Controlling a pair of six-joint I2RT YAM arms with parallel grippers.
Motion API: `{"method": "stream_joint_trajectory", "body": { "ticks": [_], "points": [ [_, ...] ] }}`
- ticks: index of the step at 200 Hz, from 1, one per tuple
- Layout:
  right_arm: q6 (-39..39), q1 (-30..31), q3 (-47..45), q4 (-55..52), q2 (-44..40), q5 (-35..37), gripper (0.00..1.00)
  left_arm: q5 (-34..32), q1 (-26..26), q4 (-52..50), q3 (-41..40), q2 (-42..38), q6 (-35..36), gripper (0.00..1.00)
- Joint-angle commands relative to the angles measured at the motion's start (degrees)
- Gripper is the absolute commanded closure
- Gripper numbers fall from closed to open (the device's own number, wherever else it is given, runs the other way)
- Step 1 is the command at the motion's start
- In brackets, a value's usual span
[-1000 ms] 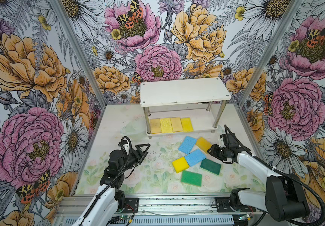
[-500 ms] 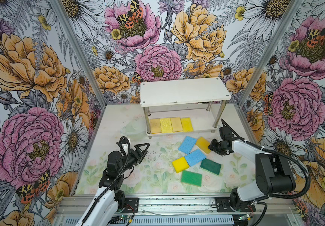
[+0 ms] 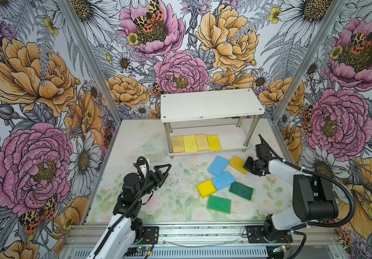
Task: Arrange cleaning sponges on a shelf
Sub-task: Pick up the cleaning sponge at the middle-right of the table.
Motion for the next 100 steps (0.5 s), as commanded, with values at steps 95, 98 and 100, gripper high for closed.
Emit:
{"method": "stream_joint_trajectory", "body": {
  "ticks": [95, 98, 100],
  "points": [
    [6.75, 7.88, -1.31, 0.2, -13.39, -4.24, 1.0, -0.03, 0.35, 1.31, -0.16, 0.55, 0.47, 0.15],
    [6.88, 8.33, -1.35, 0.2, -13.62, -4.17, 1.0, -0.01, 0.36, 1.27, -0.21, 0.42, 0.29, 0.15],
    [6.97, 8.6, -1.47, 0.2, -13.8, -4.14, 1.0, 0.01, 0.39, 1.15, -0.3, 0.37, 0.3, 0.15]
  ]
}}
